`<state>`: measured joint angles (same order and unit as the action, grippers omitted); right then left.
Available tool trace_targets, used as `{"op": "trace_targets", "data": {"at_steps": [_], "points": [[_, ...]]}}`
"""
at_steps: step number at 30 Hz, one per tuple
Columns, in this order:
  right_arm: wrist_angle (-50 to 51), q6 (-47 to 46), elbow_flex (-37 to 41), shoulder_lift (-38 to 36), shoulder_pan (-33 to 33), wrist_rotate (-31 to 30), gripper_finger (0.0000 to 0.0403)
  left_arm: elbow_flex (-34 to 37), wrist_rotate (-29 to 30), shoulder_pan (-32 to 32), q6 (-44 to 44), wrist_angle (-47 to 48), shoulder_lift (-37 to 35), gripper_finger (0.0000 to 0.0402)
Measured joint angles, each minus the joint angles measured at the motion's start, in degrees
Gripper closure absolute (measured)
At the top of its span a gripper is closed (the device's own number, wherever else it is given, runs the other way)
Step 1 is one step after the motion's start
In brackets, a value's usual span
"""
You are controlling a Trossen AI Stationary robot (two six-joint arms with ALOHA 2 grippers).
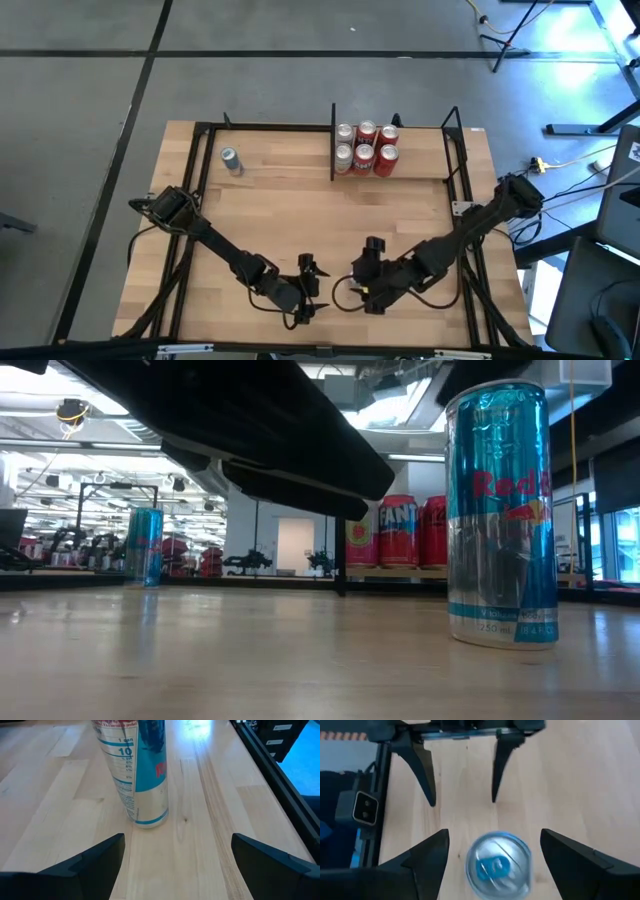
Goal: Place canned beverage on shelf
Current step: Put the bottom blue soda can on the shelf
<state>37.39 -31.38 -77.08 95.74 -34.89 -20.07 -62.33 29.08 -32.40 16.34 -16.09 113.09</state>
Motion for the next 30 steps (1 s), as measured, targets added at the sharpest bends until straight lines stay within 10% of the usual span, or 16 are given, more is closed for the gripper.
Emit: {"op": "trace_targets", "data": {"at_steps": [30], "points": [[-1.8,-2.5,4.1,3.1,-1.2,-4.0,0.0104,0.0,0.0,0.0,0.0,0.2,0.0,0.0047]]}}
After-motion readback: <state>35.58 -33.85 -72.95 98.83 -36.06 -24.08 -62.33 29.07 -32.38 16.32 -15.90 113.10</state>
